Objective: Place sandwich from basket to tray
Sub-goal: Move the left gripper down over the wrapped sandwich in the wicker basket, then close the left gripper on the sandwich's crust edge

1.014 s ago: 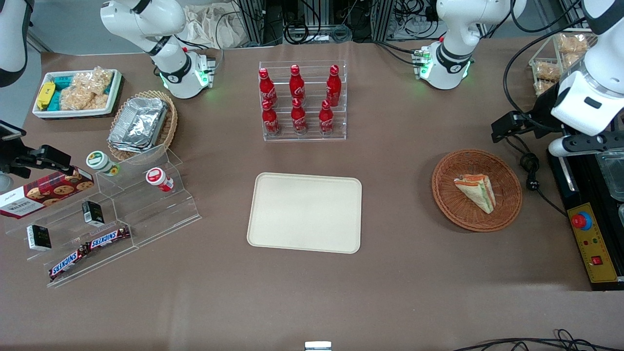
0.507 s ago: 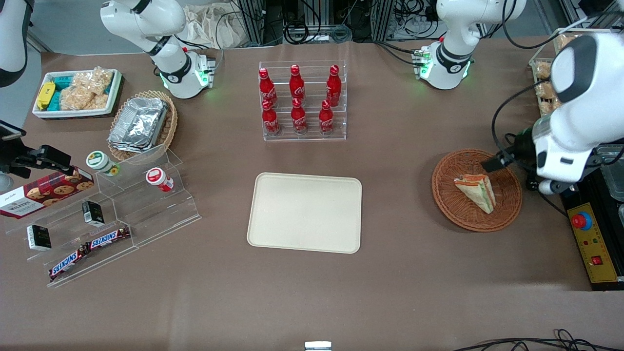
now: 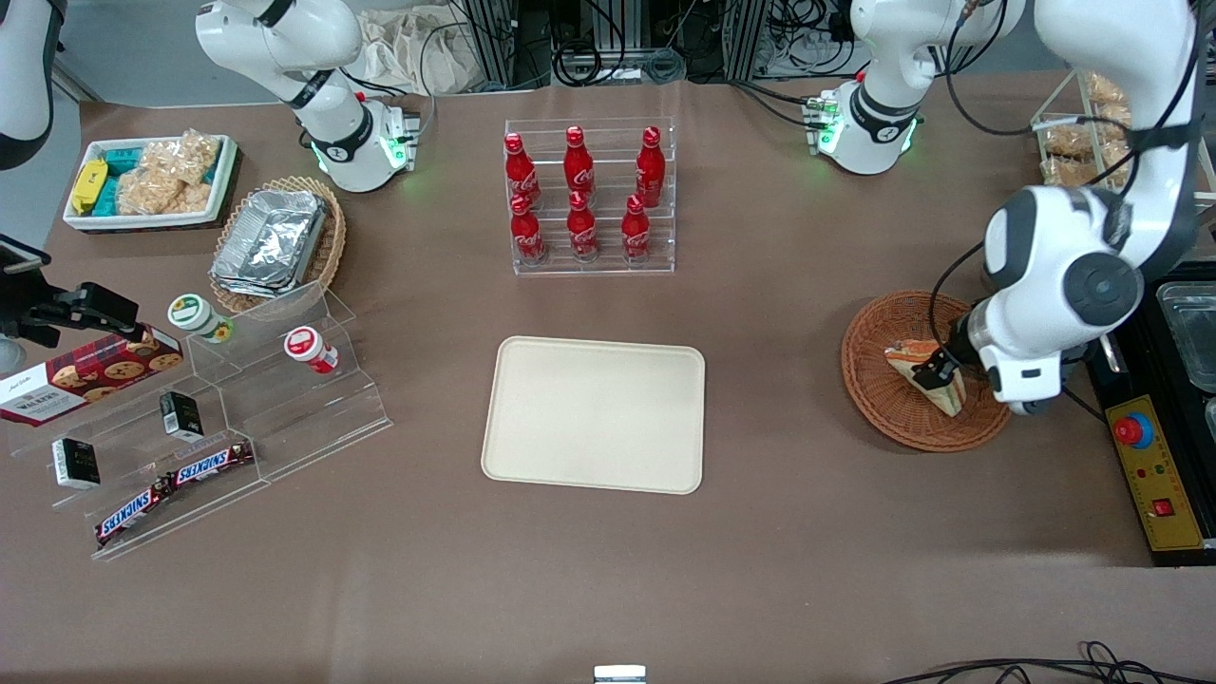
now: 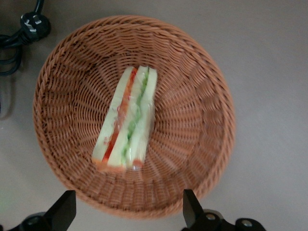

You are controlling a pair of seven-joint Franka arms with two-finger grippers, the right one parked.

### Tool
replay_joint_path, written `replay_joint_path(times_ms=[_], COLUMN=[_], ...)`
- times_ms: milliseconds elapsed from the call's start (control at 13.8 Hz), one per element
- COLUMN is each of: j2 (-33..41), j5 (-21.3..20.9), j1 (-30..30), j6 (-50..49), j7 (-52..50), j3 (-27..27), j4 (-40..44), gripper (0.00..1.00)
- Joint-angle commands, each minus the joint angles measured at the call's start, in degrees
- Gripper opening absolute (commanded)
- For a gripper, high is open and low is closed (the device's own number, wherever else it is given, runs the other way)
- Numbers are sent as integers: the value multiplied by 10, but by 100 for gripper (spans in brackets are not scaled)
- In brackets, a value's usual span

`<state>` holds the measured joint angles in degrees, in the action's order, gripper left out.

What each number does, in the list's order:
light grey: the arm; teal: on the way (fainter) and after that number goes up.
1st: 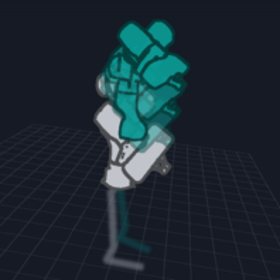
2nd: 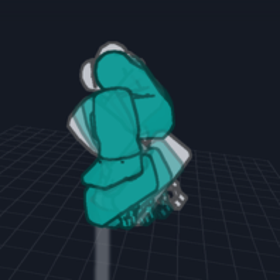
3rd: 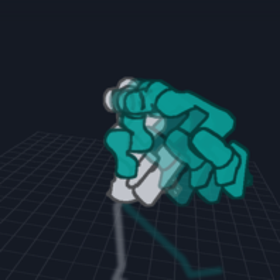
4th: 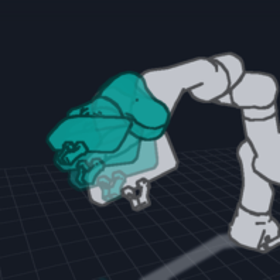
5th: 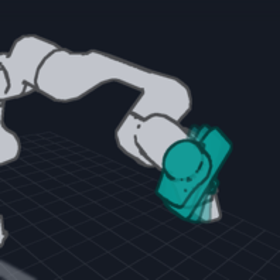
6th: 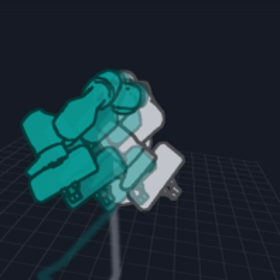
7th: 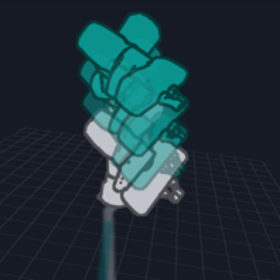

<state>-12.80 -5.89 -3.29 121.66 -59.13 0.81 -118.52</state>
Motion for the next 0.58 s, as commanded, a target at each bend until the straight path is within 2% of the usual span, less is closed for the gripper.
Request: replay_joint_path(times_ms=[0, 362, 435, 507], j2=[-6, -40, -48, -53], j5=[-26, -27, -27, -27], j1=[6, 23, 24, 24], j6=[47, 105, 112, 117], j7=[-37, -37, -37, -38], j3=[2, 2, 2, -3], j4=[-38, -64, -63, -63], gripper=[100, 100, 96, 79])
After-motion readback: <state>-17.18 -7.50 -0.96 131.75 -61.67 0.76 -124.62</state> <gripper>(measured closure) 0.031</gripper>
